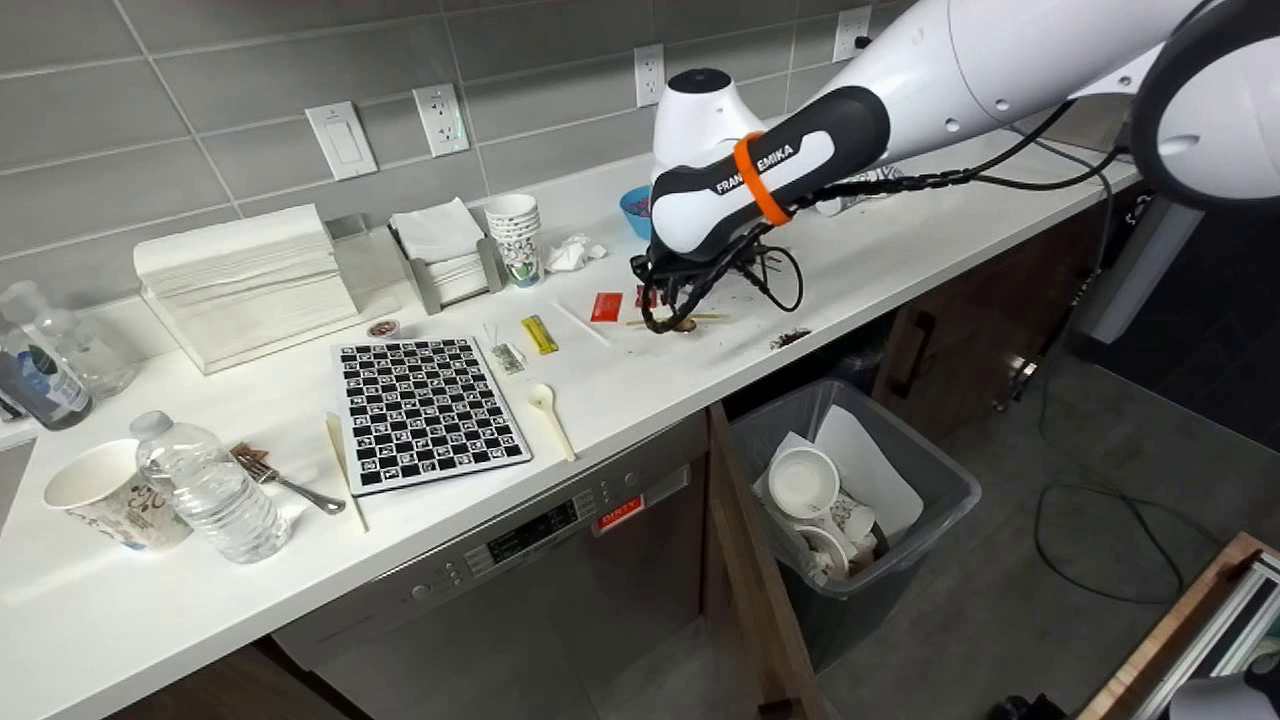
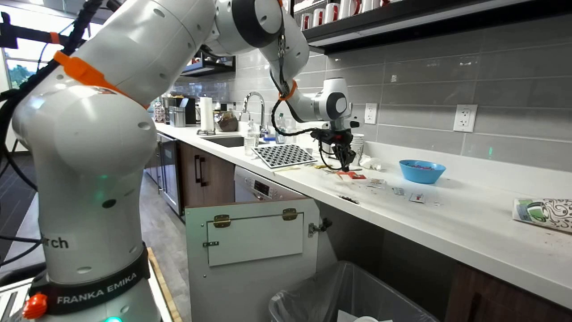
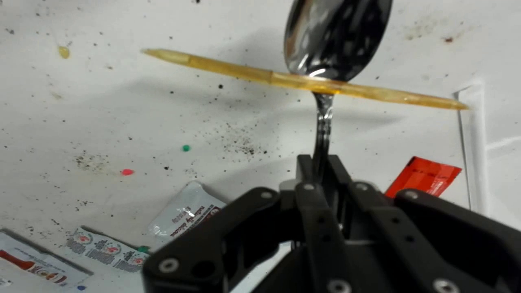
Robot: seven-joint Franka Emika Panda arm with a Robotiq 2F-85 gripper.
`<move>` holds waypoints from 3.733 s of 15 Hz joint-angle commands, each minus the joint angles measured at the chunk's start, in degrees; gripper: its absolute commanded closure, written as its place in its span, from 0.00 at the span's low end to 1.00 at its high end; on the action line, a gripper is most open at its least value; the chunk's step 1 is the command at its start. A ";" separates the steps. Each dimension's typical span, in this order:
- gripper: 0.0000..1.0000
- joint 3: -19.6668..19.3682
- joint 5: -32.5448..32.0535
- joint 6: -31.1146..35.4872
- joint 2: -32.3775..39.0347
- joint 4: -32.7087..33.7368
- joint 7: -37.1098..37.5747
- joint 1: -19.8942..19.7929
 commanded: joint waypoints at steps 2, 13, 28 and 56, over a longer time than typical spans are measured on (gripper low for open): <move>0.97 -0.87 -2.00 5.13 -7.22 -10.63 1.55 1.18; 0.89 0.15 -1.08 12.35 -12.00 -18.56 0.21 0.12; 0.97 2.30 0.65 11.89 -19.74 -25.43 -5.69 -2.39; 0.97 3.05 60.69 17.48 -42.75 -50.41 -56.37 -7.98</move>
